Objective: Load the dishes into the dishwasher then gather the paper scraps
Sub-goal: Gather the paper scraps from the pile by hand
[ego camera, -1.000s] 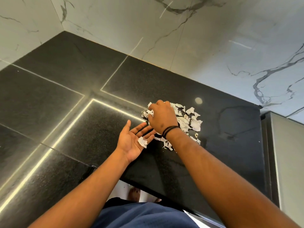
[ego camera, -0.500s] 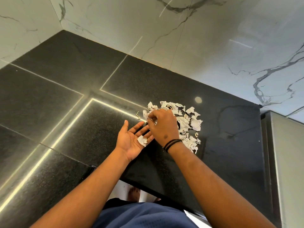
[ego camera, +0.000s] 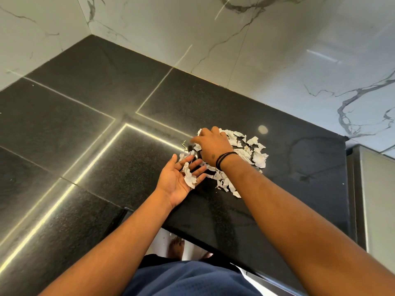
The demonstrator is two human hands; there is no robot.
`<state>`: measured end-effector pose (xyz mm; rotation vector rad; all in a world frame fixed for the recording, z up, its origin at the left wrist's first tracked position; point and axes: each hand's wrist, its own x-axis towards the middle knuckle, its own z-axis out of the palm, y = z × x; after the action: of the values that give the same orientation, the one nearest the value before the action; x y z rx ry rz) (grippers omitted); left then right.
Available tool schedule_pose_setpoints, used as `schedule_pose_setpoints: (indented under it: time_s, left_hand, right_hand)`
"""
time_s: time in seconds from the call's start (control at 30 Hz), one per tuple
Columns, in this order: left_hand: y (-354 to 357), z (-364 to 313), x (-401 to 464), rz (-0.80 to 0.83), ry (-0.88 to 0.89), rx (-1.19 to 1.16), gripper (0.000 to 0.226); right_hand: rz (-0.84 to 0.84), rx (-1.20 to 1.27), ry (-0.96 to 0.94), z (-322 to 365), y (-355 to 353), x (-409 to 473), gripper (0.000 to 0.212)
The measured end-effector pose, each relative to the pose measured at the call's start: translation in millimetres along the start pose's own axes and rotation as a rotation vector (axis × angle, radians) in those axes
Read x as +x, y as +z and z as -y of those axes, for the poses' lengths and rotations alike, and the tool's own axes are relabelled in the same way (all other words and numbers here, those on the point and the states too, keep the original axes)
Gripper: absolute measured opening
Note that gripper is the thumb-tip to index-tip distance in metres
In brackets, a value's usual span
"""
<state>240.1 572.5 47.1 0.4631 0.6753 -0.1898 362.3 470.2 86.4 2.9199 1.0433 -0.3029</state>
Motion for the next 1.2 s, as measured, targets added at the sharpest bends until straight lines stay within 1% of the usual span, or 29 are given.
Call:
schedule_pose_setpoints:
  time_s: [0.1, 0.13, 0.2, 0.3, 0.37, 0.4, 0.43, 0.5, 0.53, 0.57, 0.63, 0.67, 0.73, 0.8, 0.83, 0.87, 0.97, 1.07, 1.2]
  left_hand:
    - [0, 0, 2, -0.025, 0.002, 0.037, 0.059]
    - [0, 0, 2, -0.031, 0.002, 0.041, 0.059]
    - [0, 0, 2, -0.041, 0.007, 0.044, 0.058]
    - [-1, 0, 3, -0.034, 0.006, 0.047, 0.061]
    - [-2, 0, 4, -0.026, 0.0, 0.048, 0.063]
    - [-2, 0, 4, -0.018, -0.002, 0.042, 0.064]
    - [-2, 0, 3, -0.006, -0.004, 0.034, 0.065]
    - [-3, -1, 2, 0.022, -0.013, 0.013, 0.064]
    - [-4, -2, 1, 0.034, -0.019, 0.002, 0.064]
    - [-4, -2, 1, 0.044, -0.025, -0.011, 0.063]
    - [-4, -2, 1, 0.052, -0.036, -0.028, 0.061]
    - [-5, -3, 2, 0.05, -0.041, -0.033, 0.061]
    - [-5, -4, 3, 0.036, -0.045, -0.031, 0.059]
    - [-6, -3, 4, 0.032, -0.051, -0.025, 0.059]
    - [-6, -3, 3, 0.031, -0.053, -0.018, 0.059]
    - [-7, -3, 3, 0.026, -0.053, -0.005, 0.058]
    - [-6, -5, 3, 0.014, -0.057, 0.019, 0.058]
    - [-6, -4, 4, -0.009, -0.057, -0.009, 0.055]
    - [-6, -5, 5, 0.003, -0.058, -0.014, 0.056]
  right_hand:
    - [0.014, -0.066, 0.012, 1, 6, 2, 0.024]
    - [-0.007, -0.076, 0.022, 0, 8, 1, 0.02]
    - [-0.068, -0.031, 0.06, -4, 9, -2, 0.02]
    - [-0.195, 0.212, 0.181, -3, 2, -14, 0.018]
    - [-0.267, 0.404, 0.226, 5, -7, -28, 0.014]
    - [-0.267, 0.501, 0.222, 10, -12, -35, 0.011]
    - [-0.226, 0.593, 0.206, 15, -16, -41, 0.009]
    - [-0.067, 0.697, 0.139, 28, -23, -51, 0.009]
    - [-0.025, 0.687, 0.105, 32, -23, -52, 0.014]
    - [-0.035, 0.668, 0.089, 35, -24, -52, 0.019]
    - [-0.12, 0.61, 0.125, 34, -23, -42, 0.025]
    - [-0.122, 0.558, 0.145, 30, -21, -35, 0.029]
    - [-0.02, 0.408, 0.121, 24, -19, -21, 0.041]
    - [0.113, 0.256, 0.041, 21, -16, -8, 0.051]
    - [0.153, 0.186, 0.008, 21, -12, -3, 0.051]
    - [0.166, 0.122, -0.018, 21, -10, 0, 0.046]
    - [0.12, 0.042, -0.033, 18, -5, 6, 0.03]
    - [0.037, 0.074, 0.053, 11, -4, 5, 0.027]
    - [-0.079, 0.212, 0.166, 3, -12, -7, 0.025]
